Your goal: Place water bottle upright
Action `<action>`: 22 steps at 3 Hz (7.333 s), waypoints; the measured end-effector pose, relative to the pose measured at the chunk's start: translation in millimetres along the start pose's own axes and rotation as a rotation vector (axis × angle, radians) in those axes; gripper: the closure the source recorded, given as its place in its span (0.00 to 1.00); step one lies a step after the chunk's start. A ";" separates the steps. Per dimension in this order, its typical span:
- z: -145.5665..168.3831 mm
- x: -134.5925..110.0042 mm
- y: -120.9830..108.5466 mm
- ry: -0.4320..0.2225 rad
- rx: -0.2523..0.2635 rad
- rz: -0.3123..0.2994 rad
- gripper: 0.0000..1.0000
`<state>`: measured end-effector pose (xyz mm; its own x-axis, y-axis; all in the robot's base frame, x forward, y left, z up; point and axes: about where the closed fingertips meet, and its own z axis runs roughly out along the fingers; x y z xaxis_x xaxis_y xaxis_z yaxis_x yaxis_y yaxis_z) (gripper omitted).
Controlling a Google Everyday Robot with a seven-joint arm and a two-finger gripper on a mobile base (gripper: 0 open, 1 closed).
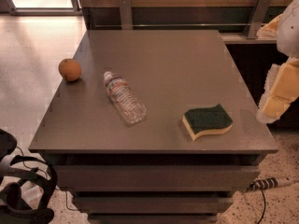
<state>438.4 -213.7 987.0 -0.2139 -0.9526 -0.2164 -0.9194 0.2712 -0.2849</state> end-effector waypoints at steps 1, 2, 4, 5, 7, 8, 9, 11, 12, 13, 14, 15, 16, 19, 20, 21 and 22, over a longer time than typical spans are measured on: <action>-0.1 0.0 0.0 0.000 0.000 0.000 0.00; -2.4 -9.3 -2.3 -0.012 0.014 0.024 0.00; -4.8 -81.3 -17.1 -0.089 -0.012 0.250 0.00; 11.9 -104.8 -29.5 -0.137 -0.051 0.380 0.00; 80.4 -194.9 -51.8 -0.129 -0.150 0.561 0.00; 80.5 -194.9 -51.8 -0.129 -0.150 0.561 0.00; 84.5 -202.6 -53.3 -0.083 -0.142 0.603 0.00; 121.3 -235.5 -51.7 0.149 -0.092 0.736 0.00; 147.3 -245.0 -45.9 0.206 -0.109 0.774 0.00; 159.9 -253.0 -37.8 0.223 -0.134 0.772 0.00; 174.7 -266.8 -22.0 0.231 -0.163 0.754 0.00; 192.2 -270.4 -8.5 0.248 -0.185 0.751 0.00; 213.8 -264.0 -2.0 0.254 -0.209 0.776 0.00; 239.1 -260.2 -3.8 0.235 -0.240 0.797 0.41; 241.4 -261.7 -3.6 0.231 -0.240 0.796 0.72; 242.6 -262.5 -3.4 0.229 -0.241 0.796 0.95; 241.9 -262.7 -3.6 0.229 -0.241 0.796 1.00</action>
Offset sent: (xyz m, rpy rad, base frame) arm 0.0097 0.0200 0.0081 0.0448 -0.0155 -0.0612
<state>577.7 68.9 819.0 -0.8616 -0.5032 -0.0662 -0.5073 0.8578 0.0826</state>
